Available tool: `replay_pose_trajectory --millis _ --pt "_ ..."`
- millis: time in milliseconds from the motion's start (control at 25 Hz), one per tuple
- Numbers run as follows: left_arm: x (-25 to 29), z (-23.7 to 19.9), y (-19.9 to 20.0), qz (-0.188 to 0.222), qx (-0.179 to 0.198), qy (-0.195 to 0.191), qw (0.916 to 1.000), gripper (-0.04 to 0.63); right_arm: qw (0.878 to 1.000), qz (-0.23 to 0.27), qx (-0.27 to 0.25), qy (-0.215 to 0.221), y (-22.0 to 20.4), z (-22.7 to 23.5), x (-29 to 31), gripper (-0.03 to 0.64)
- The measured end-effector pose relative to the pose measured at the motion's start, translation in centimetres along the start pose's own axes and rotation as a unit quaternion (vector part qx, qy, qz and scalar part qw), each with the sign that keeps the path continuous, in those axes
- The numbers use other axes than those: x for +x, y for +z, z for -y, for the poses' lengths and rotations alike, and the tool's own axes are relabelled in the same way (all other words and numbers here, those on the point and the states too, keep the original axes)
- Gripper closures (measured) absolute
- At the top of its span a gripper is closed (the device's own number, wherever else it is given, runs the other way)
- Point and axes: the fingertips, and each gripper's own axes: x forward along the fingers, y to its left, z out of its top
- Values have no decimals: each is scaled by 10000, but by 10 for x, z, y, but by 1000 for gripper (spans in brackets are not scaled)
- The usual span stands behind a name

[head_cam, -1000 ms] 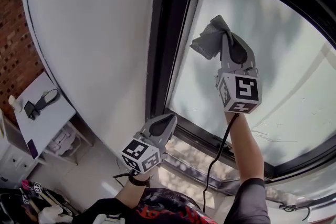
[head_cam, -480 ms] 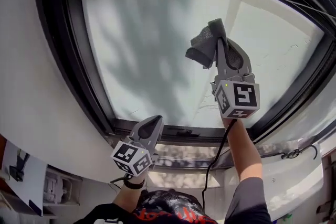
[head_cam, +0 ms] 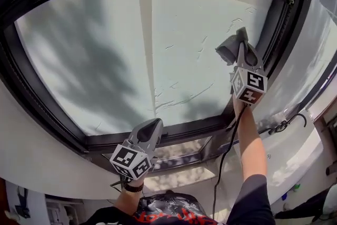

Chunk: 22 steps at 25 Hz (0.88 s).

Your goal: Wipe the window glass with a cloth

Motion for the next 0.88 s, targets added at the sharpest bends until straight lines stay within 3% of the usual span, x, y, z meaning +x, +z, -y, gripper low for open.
replay_pose_trajectory --millis 120,320,440,640,760,880 --pt "-1 -1 -8 -142 -5 87 9999 593 9992 -78 250 -299 -9 42 -4 603" --pt "-12 -11 -19 -260 -50 314 9992 593 9986 339 391 81 22 9 -21 600" --pt "-50 -36 -20 -405 26 775 9962 593 9902 717 726 958 28 -82 -41 600" --pt "-123 -80 0 -133 24 1701 9853 593 9581 1163 869 2468 62 -248 -56 598" --pt "-186 -103 19 129 101 2176 9759 593 9380 1266 1029 3058 87 -336 -65 598" --pt "-253 -128 34 352 162 2773 9600 593 9115 1277 1184 3726 99 -437 -77 598"
